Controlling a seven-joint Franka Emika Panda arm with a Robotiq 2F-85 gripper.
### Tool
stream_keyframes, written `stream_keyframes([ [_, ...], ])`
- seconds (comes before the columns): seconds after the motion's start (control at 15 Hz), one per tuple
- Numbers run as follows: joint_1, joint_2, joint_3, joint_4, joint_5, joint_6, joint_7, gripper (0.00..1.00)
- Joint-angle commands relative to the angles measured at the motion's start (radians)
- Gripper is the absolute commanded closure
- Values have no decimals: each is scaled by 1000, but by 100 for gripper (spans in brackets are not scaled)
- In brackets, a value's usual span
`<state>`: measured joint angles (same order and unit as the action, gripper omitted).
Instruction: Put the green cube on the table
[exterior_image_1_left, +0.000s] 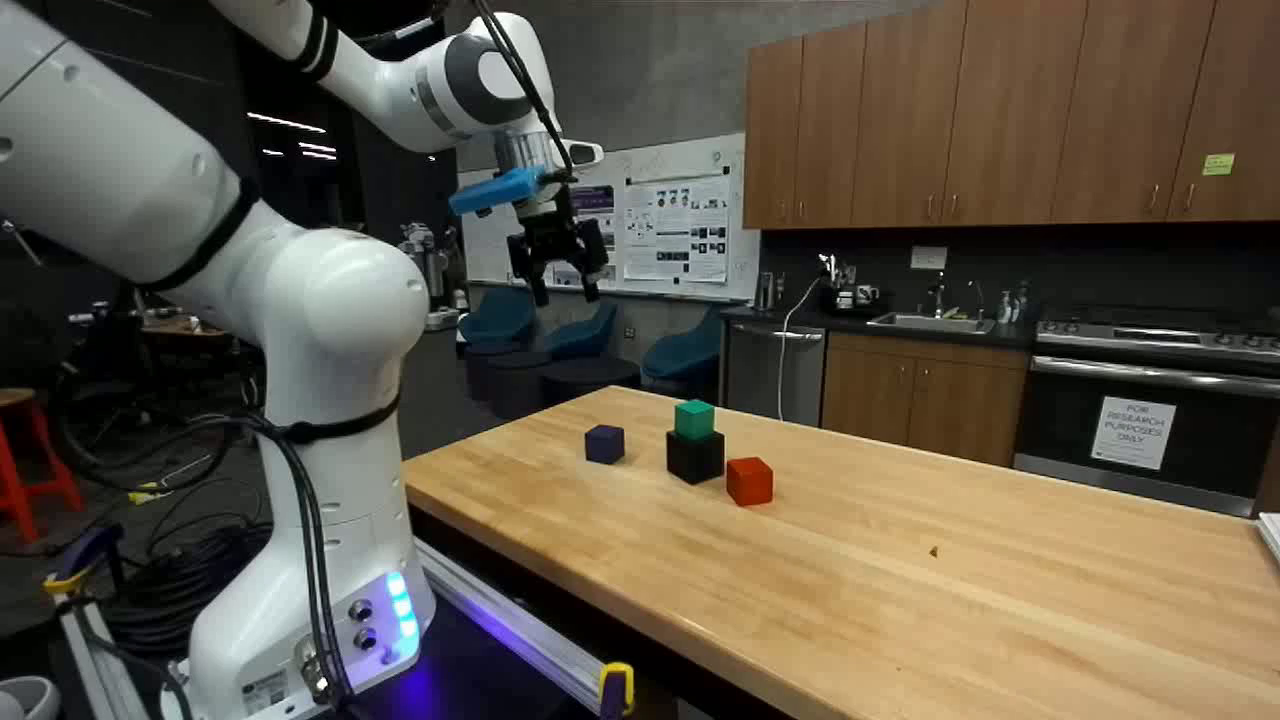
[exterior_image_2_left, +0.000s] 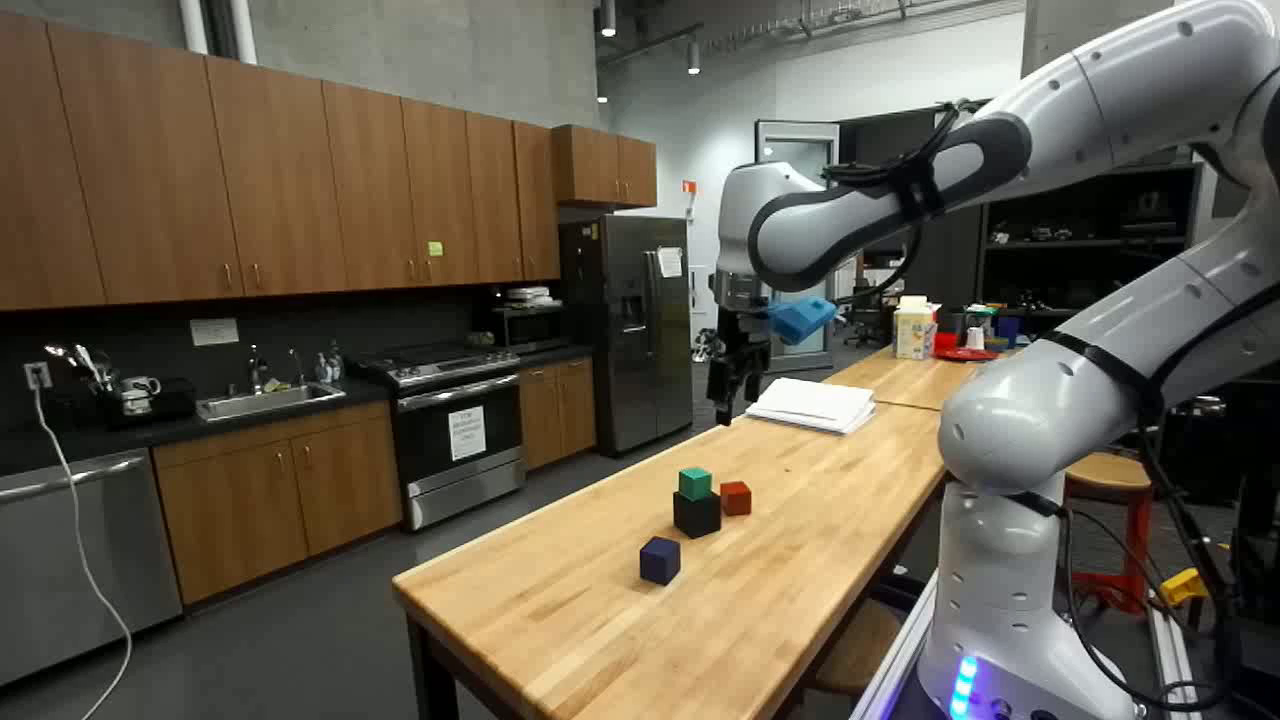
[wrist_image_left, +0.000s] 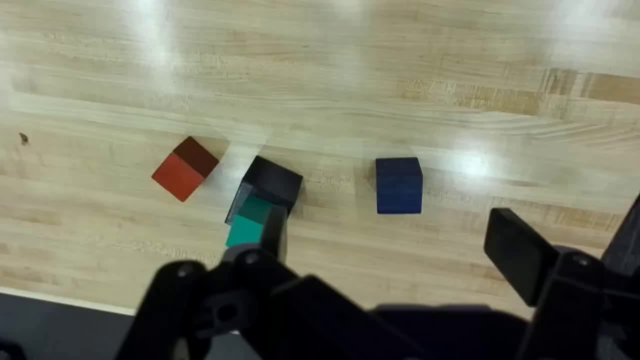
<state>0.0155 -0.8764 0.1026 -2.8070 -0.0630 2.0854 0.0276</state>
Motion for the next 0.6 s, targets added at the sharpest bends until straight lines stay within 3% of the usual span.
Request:
stream_keyframes([
  [0.0, 10, 2, -9, -9, -8, -9, 7, 0],
  [0.53, 10, 10, -9, -27, -8, -9, 7, 0],
])
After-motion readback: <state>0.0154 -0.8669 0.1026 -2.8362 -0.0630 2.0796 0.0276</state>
